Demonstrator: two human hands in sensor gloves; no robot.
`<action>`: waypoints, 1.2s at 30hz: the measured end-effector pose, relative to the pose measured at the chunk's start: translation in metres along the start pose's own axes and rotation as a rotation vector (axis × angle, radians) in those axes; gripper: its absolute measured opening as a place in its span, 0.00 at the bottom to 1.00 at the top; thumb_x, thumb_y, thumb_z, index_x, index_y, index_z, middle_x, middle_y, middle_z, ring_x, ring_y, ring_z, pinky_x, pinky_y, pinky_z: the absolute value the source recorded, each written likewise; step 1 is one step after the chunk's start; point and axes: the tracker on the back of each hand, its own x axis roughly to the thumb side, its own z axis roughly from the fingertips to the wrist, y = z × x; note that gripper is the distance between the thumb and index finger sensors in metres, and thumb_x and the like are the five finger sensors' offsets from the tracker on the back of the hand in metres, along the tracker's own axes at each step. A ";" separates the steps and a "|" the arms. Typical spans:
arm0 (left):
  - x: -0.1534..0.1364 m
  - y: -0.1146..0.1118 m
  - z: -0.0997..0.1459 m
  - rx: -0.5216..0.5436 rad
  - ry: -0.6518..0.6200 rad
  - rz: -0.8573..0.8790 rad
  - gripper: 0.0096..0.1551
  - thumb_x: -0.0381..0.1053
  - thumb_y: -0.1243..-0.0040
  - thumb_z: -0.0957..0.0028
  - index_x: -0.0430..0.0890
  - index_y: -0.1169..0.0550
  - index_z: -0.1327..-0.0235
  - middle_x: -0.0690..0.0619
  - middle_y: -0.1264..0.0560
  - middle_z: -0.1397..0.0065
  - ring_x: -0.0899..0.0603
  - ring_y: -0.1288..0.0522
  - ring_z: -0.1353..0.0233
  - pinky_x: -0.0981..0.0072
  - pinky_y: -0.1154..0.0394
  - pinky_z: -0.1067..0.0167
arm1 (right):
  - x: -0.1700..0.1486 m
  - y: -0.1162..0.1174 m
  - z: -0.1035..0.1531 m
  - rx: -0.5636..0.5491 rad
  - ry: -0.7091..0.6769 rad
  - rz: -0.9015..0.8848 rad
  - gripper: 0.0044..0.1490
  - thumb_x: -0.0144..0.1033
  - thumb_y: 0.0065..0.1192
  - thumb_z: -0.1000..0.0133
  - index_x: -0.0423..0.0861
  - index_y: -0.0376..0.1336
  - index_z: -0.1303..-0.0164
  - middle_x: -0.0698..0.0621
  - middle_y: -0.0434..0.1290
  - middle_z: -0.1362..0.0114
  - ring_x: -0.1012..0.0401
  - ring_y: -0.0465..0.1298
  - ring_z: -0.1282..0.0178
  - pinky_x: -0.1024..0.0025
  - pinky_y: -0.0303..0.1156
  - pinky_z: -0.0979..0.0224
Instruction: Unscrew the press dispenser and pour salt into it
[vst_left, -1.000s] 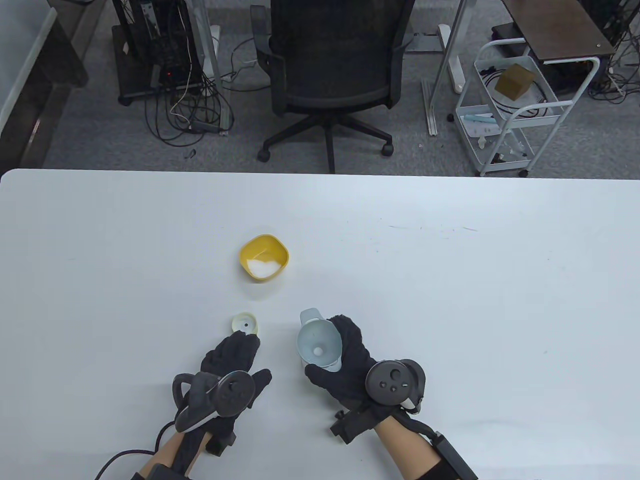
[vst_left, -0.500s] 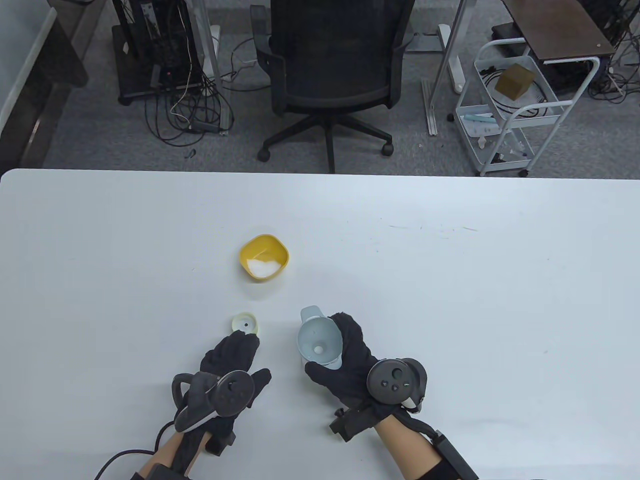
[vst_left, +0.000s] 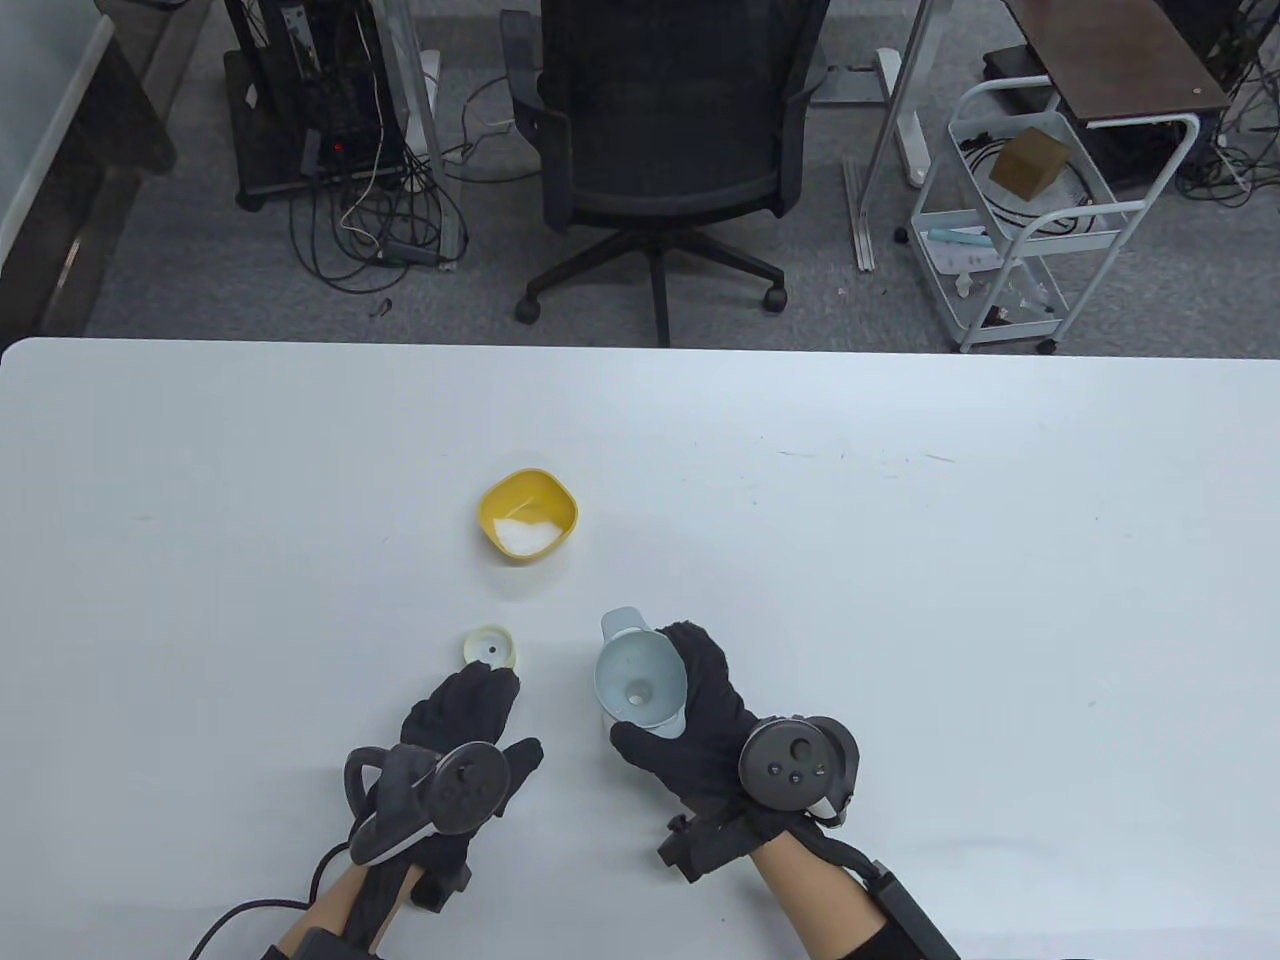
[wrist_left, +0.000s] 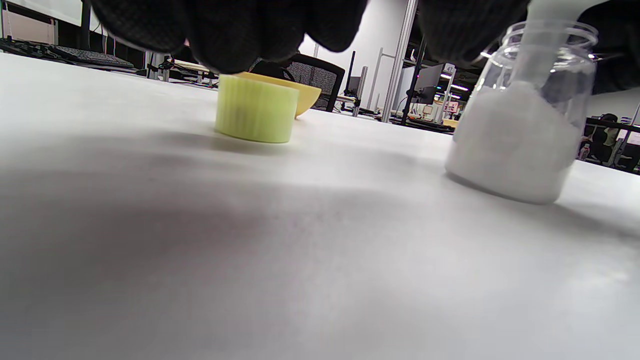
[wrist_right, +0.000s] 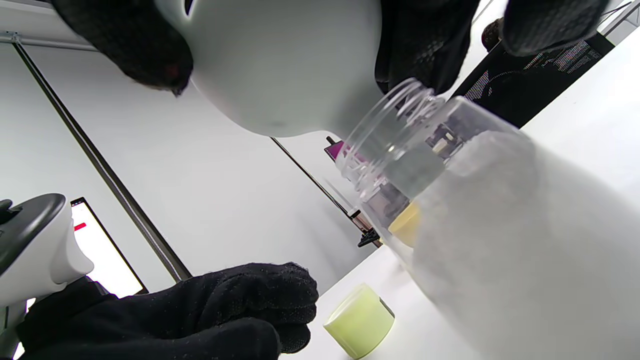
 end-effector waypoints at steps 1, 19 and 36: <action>0.000 0.000 0.000 0.000 0.000 0.000 0.52 0.66 0.42 0.41 0.34 0.37 0.13 0.26 0.37 0.16 0.23 0.31 0.22 0.27 0.32 0.33 | 0.000 0.000 0.000 0.002 -0.001 0.007 0.73 0.60 0.62 0.39 0.14 0.35 0.22 0.20 0.54 0.20 0.31 0.65 0.25 0.20 0.56 0.34; 0.002 -0.001 0.000 -0.008 -0.005 -0.016 0.52 0.66 0.43 0.41 0.34 0.37 0.13 0.26 0.36 0.16 0.23 0.31 0.22 0.28 0.32 0.33 | -0.009 0.009 0.004 0.038 0.032 0.015 0.73 0.60 0.62 0.39 0.14 0.34 0.22 0.20 0.53 0.20 0.30 0.64 0.24 0.20 0.56 0.34; 0.001 -0.001 0.000 -0.002 -0.006 -0.009 0.52 0.66 0.42 0.41 0.34 0.37 0.13 0.26 0.37 0.16 0.23 0.31 0.22 0.28 0.32 0.33 | 0.000 0.000 0.001 -0.002 0.015 -0.006 0.73 0.60 0.62 0.39 0.13 0.34 0.22 0.20 0.53 0.20 0.29 0.63 0.25 0.19 0.56 0.34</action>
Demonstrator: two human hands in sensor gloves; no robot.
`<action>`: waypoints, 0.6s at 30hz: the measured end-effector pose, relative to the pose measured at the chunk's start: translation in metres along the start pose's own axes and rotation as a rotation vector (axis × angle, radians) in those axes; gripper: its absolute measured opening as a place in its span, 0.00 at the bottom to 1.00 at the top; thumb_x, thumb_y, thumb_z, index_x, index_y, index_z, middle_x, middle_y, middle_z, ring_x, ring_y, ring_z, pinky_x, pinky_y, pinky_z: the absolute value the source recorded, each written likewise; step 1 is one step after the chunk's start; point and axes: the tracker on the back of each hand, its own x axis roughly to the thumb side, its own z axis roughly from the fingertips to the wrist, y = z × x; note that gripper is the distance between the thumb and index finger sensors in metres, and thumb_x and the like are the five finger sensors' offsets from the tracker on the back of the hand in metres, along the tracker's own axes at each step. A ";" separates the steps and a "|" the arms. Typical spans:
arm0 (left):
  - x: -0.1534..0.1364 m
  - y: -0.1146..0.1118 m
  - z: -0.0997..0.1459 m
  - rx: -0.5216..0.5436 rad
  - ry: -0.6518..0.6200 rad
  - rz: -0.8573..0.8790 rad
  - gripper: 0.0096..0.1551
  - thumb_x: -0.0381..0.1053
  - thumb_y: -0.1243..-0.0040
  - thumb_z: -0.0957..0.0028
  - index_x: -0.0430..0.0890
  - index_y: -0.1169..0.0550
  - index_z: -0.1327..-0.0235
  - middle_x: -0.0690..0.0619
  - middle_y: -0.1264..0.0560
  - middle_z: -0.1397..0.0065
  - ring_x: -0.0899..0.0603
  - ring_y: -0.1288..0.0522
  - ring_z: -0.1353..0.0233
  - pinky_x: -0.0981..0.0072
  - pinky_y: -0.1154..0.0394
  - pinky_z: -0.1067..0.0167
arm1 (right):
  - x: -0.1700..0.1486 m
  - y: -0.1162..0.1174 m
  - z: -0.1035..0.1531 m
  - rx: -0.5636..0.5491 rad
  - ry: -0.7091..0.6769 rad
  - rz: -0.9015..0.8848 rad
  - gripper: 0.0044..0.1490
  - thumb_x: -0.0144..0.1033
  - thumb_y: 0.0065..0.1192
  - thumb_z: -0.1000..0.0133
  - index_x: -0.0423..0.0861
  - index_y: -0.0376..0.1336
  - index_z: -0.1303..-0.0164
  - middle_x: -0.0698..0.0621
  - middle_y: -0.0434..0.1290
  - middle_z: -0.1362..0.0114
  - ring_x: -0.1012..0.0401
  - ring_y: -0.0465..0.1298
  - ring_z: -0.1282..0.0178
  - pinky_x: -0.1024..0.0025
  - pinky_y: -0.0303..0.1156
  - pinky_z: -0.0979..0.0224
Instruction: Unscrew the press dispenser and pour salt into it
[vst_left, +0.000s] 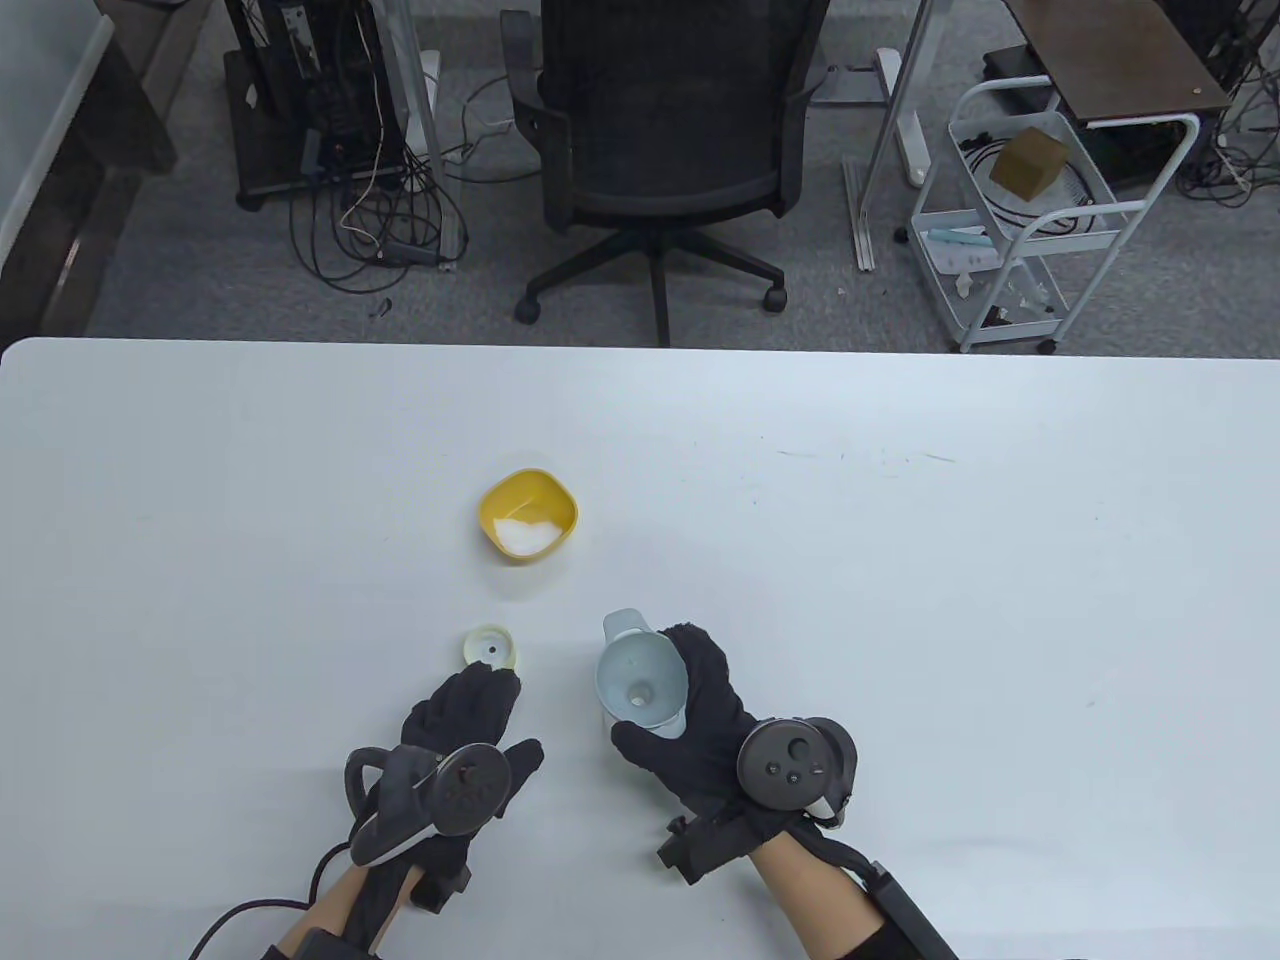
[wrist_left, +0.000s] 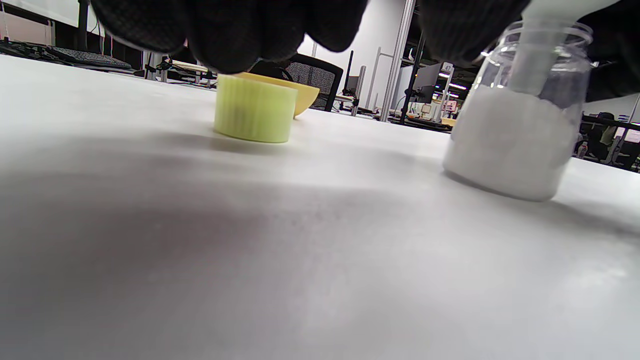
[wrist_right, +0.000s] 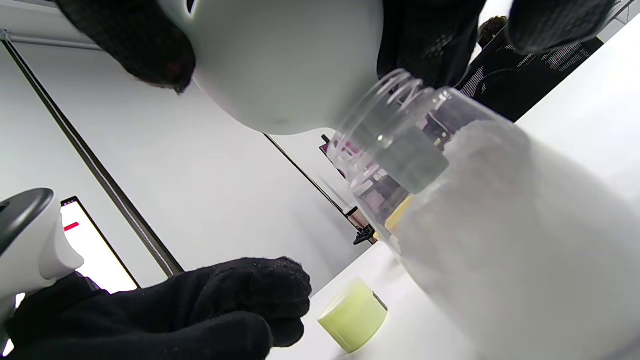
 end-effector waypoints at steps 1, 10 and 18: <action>0.000 0.000 0.000 0.000 0.000 -0.001 0.52 0.66 0.42 0.41 0.34 0.37 0.13 0.26 0.37 0.16 0.23 0.31 0.22 0.27 0.32 0.33 | 0.001 -0.001 0.000 -0.001 -0.001 -0.003 0.73 0.60 0.62 0.39 0.13 0.34 0.22 0.20 0.53 0.20 0.29 0.63 0.25 0.19 0.56 0.34; 0.000 0.000 0.000 0.001 -0.002 0.000 0.52 0.66 0.42 0.41 0.34 0.37 0.13 0.26 0.37 0.16 0.23 0.31 0.22 0.28 0.32 0.33 | 0.005 -0.006 -0.001 -0.020 -0.014 -0.016 0.73 0.60 0.61 0.38 0.13 0.34 0.22 0.20 0.53 0.20 0.30 0.63 0.25 0.19 0.56 0.34; 0.000 0.000 0.001 -0.002 -0.003 -0.006 0.52 0.66 0.42 0.41 0.34 0.37 0.13 0.26 0.37 0.16 0.23 0.31 0.22 0.28 0.32 0.33 | -0.005 0.007 0.004 0.032 0.020 0.065 0.72 0.61 0.61 0.38 0.14 0.35 0.22 0.22 0.54 0.20 0.31 0.64 0.25 0.20 0.56 0.34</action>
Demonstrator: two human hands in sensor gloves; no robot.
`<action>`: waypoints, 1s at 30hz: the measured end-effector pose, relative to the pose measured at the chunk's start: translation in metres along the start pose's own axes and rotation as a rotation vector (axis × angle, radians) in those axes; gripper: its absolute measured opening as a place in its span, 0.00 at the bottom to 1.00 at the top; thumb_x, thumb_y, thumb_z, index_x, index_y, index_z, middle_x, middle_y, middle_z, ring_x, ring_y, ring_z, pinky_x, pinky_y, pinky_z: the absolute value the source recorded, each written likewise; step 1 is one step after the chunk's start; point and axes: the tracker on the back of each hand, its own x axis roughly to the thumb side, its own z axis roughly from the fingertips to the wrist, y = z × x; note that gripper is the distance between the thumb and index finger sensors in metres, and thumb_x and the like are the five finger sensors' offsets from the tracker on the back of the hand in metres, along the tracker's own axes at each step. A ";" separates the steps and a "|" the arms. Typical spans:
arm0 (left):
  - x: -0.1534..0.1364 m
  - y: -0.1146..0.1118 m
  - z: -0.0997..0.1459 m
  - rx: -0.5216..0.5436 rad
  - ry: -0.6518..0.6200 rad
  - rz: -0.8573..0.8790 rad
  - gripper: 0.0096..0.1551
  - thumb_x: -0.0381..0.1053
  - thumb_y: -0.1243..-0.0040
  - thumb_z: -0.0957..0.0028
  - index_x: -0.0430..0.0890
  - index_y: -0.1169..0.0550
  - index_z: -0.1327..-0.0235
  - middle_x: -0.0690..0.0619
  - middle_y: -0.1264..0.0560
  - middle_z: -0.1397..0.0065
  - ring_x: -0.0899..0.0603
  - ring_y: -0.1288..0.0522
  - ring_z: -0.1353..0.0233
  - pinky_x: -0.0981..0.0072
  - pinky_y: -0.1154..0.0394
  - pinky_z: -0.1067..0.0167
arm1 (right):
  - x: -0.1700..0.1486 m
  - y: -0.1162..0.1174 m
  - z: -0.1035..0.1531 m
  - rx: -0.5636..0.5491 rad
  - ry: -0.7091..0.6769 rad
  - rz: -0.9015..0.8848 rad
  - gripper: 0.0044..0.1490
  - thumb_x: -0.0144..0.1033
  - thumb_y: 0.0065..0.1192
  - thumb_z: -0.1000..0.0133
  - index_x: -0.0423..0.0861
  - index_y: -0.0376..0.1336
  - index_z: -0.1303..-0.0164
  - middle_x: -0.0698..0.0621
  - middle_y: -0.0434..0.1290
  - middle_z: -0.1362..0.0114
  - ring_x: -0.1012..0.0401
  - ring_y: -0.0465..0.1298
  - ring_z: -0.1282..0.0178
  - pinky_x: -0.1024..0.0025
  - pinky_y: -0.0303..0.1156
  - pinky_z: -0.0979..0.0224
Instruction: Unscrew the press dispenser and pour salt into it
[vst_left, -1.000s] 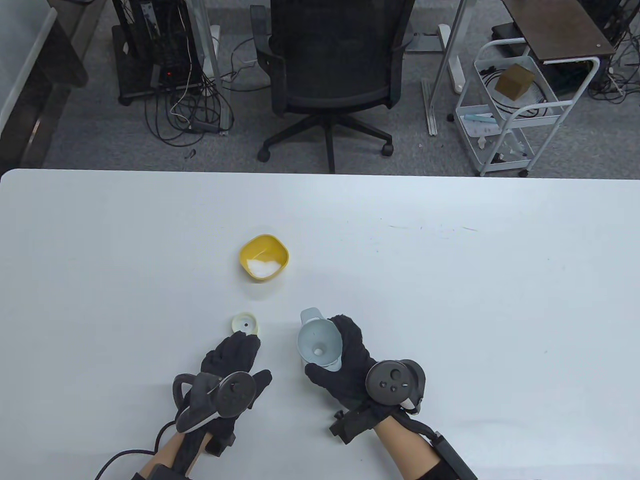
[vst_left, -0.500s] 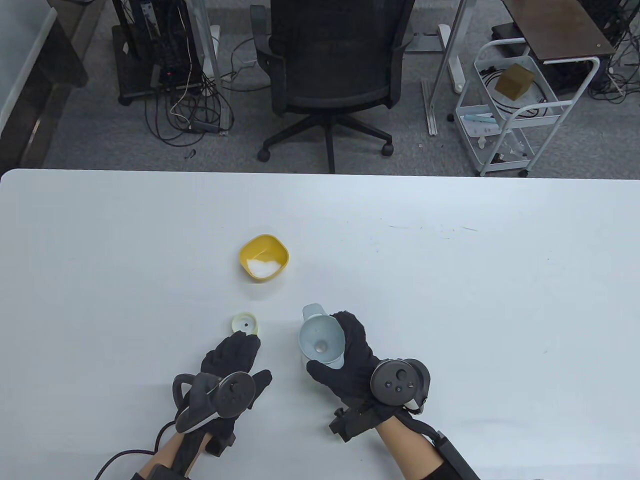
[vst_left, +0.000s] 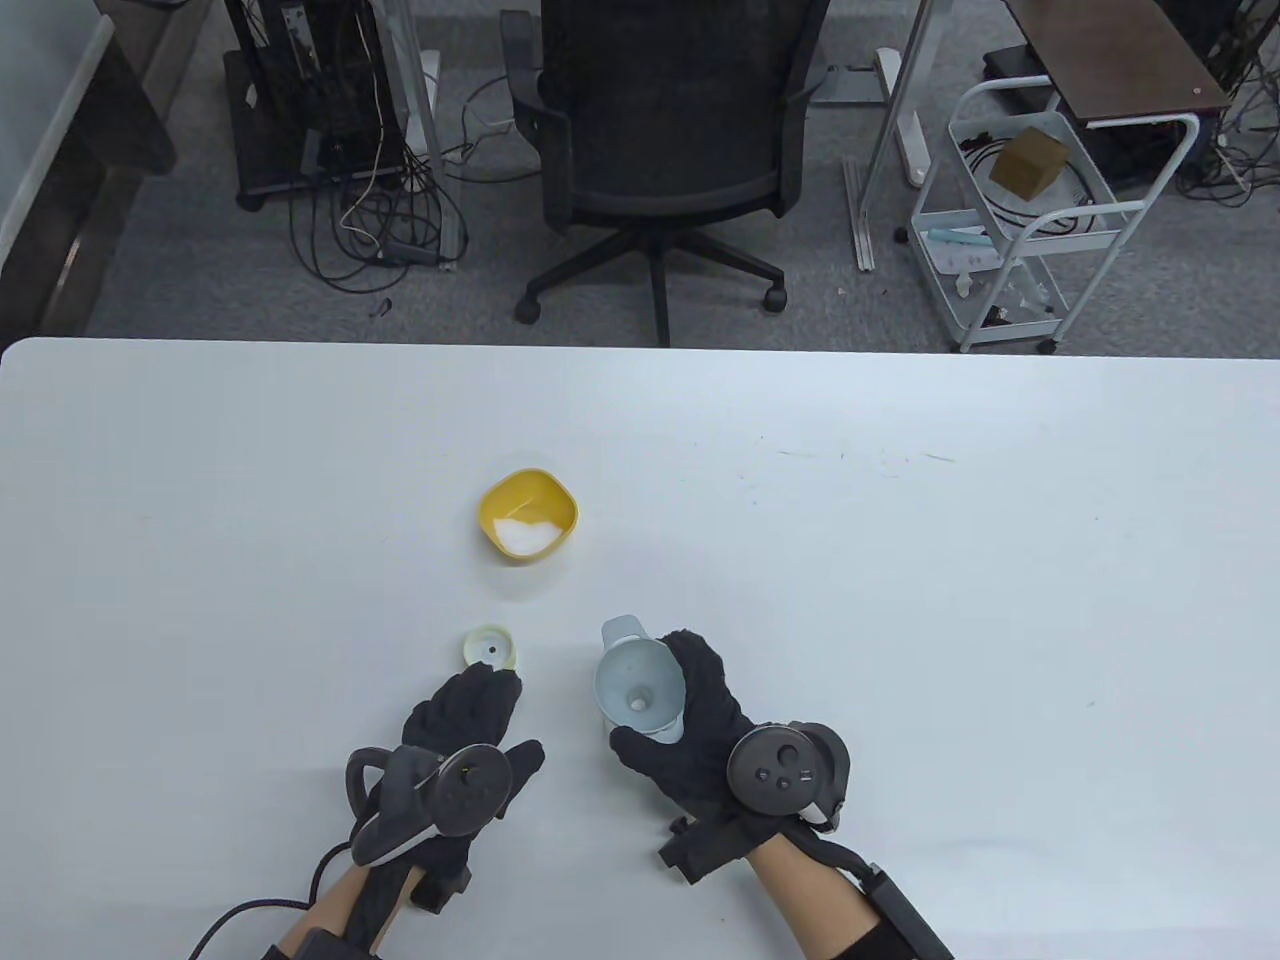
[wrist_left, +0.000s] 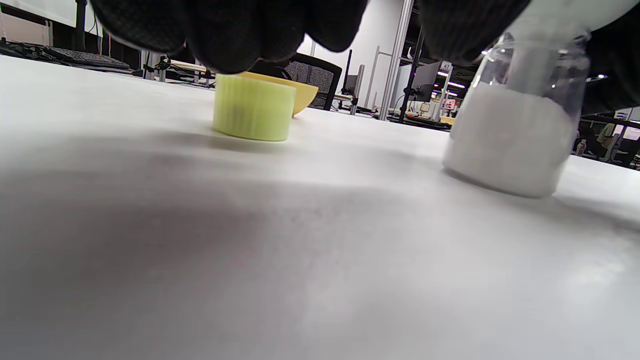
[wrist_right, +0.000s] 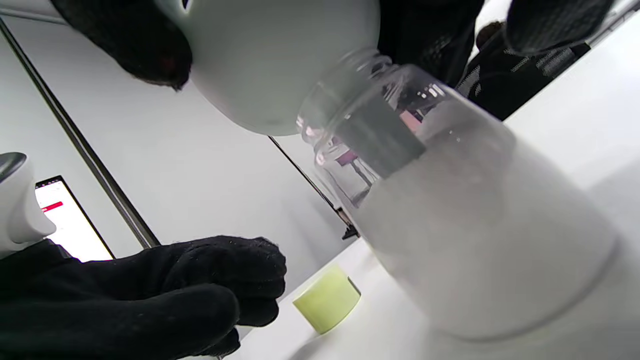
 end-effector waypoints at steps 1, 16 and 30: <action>0.000 0.000 0.000 0.000 0.002 -0.001 0.52 0.66 0.43 0.41 0.34 0.37 0.13 0.26 0.37 0.16 0.23 0.31 0.22 0.28 0.32 0.33 | -0.001 0.000 0.000 -0.009 -0.012 0.007 0.72 0.62 0.61 0.38 0.14 0.35 0.22 0.22 0.54 0.20 0.31 0.65 0.25 0.20 0.57 0.34; 0.001 0.000 0.000 0.005 -0.002 0.002 0.52 0.66 0.42 0.41 0.34 0.37 0.13 0.26 0.37 0.16 0.23 0.31 0.22 0.28 0.32 0.33 | 0.003 -0.004 -0.001 -0.018 -0.006 -0.012 0.73 0.62 0.61 0.38 0.12 0.36 0.22 0.19 0.56 0.22 0.29 0.65 0.27 0.20 0.57 0.35; 0.001 0.000 0.000 0.007 -0.001 -0.004 0.52 0.66 0.43 0.41 0.34 0.37 0.13 0.26 0.37 0.16 0.23 0.31 0.22 0.28 0.32 0.33 | 0.004 -0.086 -0.007 -0.323 0.021 -0.030 0.73 0.61 0.61 0.38 0.11 0.36 0.22 0.17 0.56 0.23 0.30 0.69 0.30 0.26 0.60 0.32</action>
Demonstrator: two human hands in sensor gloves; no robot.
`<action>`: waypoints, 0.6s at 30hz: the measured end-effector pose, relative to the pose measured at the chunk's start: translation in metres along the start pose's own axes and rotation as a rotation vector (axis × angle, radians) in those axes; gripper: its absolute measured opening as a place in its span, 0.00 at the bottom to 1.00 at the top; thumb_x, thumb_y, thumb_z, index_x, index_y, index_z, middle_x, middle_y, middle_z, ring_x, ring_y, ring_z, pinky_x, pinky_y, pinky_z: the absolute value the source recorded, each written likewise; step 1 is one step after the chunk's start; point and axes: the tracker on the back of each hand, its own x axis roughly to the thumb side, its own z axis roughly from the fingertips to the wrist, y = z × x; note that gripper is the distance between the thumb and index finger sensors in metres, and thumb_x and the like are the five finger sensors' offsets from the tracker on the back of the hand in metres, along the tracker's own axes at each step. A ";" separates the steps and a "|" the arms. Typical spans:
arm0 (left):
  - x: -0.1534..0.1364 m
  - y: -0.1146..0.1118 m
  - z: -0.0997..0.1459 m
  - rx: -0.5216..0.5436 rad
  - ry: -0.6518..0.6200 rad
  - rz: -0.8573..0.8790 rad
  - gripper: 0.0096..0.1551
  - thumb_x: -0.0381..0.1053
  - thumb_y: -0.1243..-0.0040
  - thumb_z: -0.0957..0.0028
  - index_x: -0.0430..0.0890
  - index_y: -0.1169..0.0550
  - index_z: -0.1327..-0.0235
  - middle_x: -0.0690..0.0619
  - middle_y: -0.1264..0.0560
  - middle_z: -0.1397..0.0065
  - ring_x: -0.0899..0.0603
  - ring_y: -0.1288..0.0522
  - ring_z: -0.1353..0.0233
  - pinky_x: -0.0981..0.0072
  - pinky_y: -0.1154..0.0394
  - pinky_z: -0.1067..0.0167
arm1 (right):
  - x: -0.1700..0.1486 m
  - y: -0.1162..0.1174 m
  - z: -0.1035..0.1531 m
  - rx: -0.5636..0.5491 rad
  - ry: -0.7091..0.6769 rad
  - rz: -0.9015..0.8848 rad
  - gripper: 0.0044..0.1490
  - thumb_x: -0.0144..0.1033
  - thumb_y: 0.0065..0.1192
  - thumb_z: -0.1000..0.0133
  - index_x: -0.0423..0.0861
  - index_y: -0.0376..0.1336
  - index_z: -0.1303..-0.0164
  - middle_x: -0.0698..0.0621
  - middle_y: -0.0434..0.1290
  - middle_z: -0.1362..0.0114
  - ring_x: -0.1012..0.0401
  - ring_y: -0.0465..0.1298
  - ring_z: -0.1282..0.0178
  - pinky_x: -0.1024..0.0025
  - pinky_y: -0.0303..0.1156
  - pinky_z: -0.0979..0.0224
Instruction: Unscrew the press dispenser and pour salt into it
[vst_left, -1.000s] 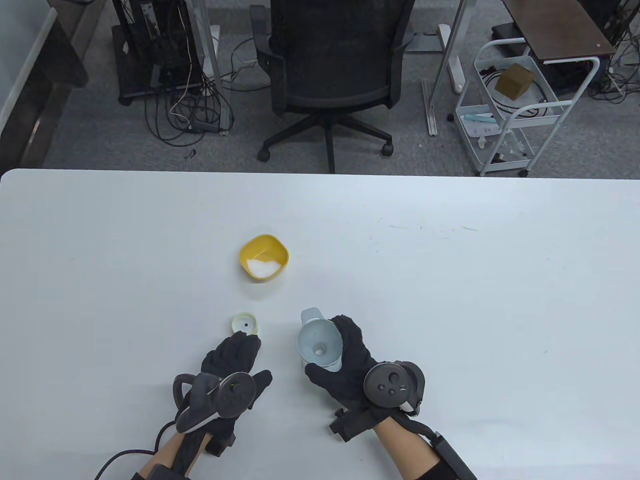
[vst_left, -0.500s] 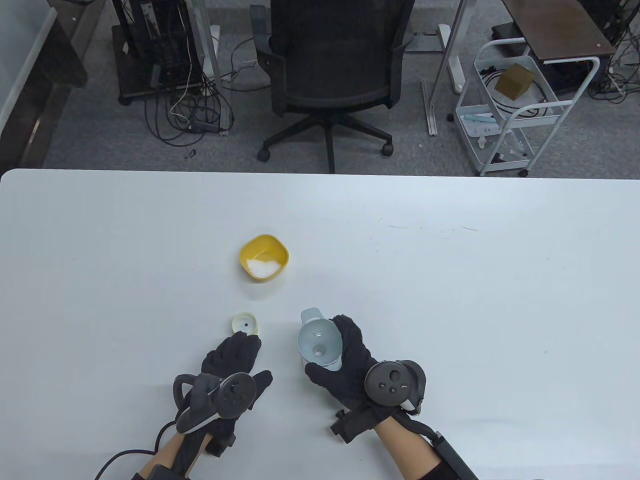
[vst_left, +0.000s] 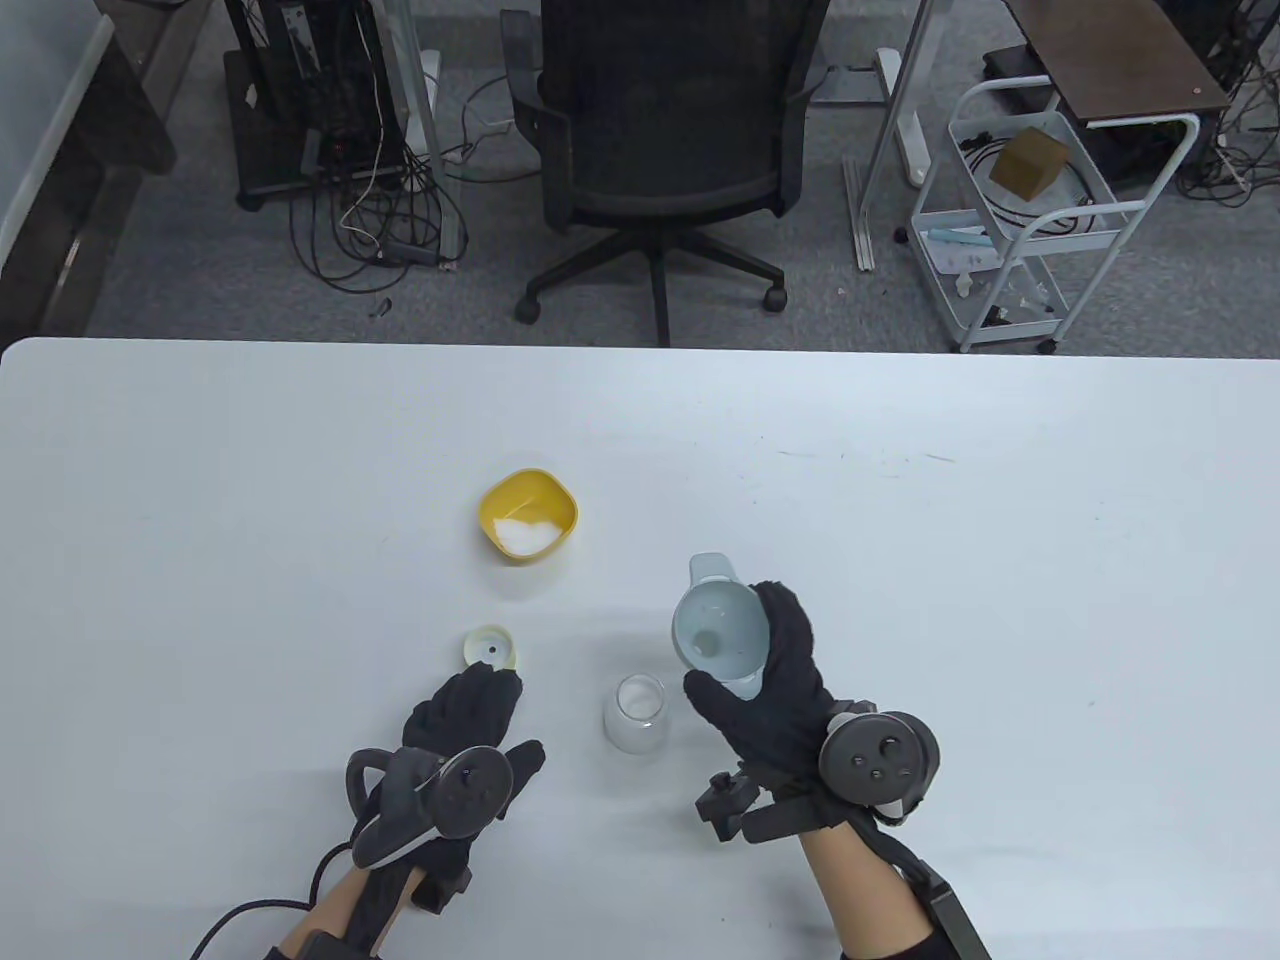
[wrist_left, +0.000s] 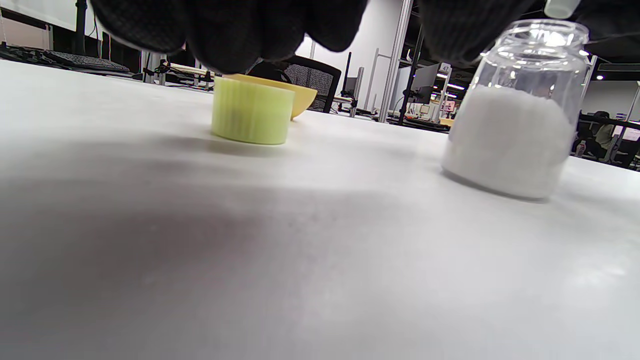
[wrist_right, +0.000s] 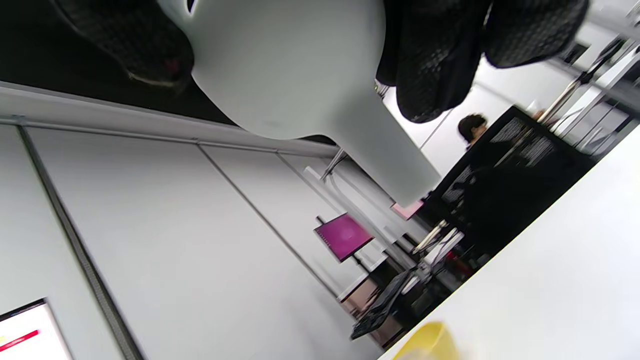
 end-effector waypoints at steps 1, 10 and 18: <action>0.000 0.000 0.000 -0.001 0.000 -0.001 0.52 0.66 0.43 0.41 0.34 0.37 0.13 0.26 0.37 0.16 0.23 0.31 0.22 0.28 0.32 0.33 | -0.006 -0.007 -0.001 -0.021 0.025 0.031 0.73 0.60 0.62 0.37 0.11 0.37 0.22 0.17 0.56 0.23 0.30 0.70 0.31 0.26 0.60 0.32; -0.001 0.000 0.000 -0.004 0.005 0.001 0.52 0.66 0.42 0.41 0.34 0.37 0.13 0.26 0.37 0.16 0.23 0.31 0.22 0.28 0.32 0.33 | -0.059 -0.053 -0.003 -0.093 0.242 0.391 0.73 0.58 0.64 0.38 0.10 0.37 0.22 0.15 0.56 0.23 0.30 0.71 0.33 0.25 0.61 0.33; -0.004 0.001 0.000 0.000 0.016 0.005 0.52 0.66 0.42 0.41 0.34 0.37 0.13 0.26 0.37 0.16 0.23 0.31 0.22 0.28 0.32 0.33 | -0.090 -0.069 0.003 0.043 0.485 0.755 0.73 0.54 0.68 0.38 0.09 0.37 0.20 0.12 0.53 0.22 0.21 0.63 0.29 0.20 0.57 0.34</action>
